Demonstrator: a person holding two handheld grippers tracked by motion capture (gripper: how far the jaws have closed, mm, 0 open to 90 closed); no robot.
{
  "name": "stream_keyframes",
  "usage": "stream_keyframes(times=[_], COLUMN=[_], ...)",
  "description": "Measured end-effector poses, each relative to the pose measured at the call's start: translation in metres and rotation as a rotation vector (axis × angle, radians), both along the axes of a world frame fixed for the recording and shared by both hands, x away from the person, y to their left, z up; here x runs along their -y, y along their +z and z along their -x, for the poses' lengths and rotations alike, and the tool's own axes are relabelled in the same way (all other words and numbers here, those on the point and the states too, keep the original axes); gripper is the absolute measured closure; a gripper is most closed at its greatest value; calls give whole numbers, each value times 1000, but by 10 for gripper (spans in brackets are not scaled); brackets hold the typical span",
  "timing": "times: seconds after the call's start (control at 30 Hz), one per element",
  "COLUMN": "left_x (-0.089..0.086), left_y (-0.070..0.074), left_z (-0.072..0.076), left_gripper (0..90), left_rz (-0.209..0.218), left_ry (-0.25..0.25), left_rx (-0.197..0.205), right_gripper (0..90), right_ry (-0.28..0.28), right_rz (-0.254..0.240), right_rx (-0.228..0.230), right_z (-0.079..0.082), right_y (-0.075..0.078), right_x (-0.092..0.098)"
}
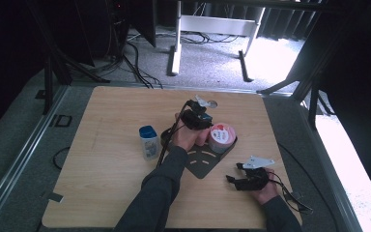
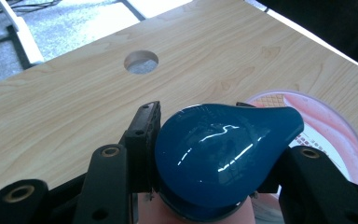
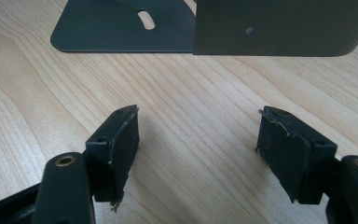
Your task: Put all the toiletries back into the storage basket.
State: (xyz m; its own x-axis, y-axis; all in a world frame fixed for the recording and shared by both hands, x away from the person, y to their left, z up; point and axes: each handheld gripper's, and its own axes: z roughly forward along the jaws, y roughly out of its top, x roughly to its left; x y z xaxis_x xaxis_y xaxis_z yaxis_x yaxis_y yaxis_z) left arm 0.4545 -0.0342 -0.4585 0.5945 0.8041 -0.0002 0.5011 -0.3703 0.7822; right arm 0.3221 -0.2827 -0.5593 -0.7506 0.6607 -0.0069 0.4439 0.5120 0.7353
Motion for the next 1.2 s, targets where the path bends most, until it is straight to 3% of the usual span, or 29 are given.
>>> stream_keyframes(times=[1.2], left_x=[6], left_y=[0], left_z=[-9], left_gripper=[529], left_rz=[35], left_ry=[69], left_rx=[-15], right_gripper=[291], right_ry=[2], right_rz=[0], right_rx=[1], right_z=[0], right_y=[0], right_x=[0])
